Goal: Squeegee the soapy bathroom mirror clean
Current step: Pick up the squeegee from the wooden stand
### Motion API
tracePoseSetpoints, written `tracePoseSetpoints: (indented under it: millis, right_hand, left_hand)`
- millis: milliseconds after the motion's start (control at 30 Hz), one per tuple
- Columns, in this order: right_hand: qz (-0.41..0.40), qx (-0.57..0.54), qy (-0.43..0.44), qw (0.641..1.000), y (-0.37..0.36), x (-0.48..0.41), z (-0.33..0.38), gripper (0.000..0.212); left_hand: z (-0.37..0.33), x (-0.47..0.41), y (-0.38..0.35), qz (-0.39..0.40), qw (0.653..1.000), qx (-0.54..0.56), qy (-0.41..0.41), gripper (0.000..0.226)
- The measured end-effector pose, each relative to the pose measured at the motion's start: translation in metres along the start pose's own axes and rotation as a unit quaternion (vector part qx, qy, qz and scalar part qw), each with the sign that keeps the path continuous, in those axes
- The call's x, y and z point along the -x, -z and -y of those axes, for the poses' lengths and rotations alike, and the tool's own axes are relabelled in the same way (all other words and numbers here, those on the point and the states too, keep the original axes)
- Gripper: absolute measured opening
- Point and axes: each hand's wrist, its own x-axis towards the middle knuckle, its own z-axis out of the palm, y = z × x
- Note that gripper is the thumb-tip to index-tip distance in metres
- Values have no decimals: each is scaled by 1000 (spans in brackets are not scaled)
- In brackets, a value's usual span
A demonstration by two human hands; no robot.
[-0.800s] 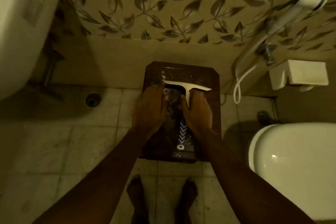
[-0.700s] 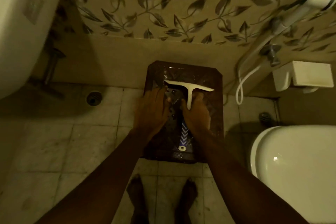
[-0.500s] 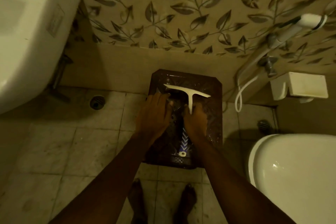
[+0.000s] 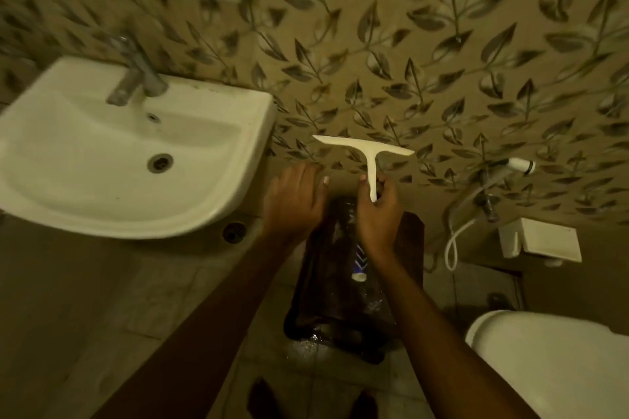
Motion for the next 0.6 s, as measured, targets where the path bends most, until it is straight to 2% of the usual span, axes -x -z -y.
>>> tracePoseSetpoints:
  millis: [100,267,600]
  right_hand:
    - [3,-33,30,999,-16,19,50,20]
    - [7,-86,112,990,-54,47,130,9]
    - [-31,-181,241,953,-138,53,279,23]
  left_hand:
    - [18,-19,58,-47,999,1,-4,31]
    - [57,-42,141,-123,991,-18,-47,29]
    - [116,-119,265,-249,964,-37,-81,29]
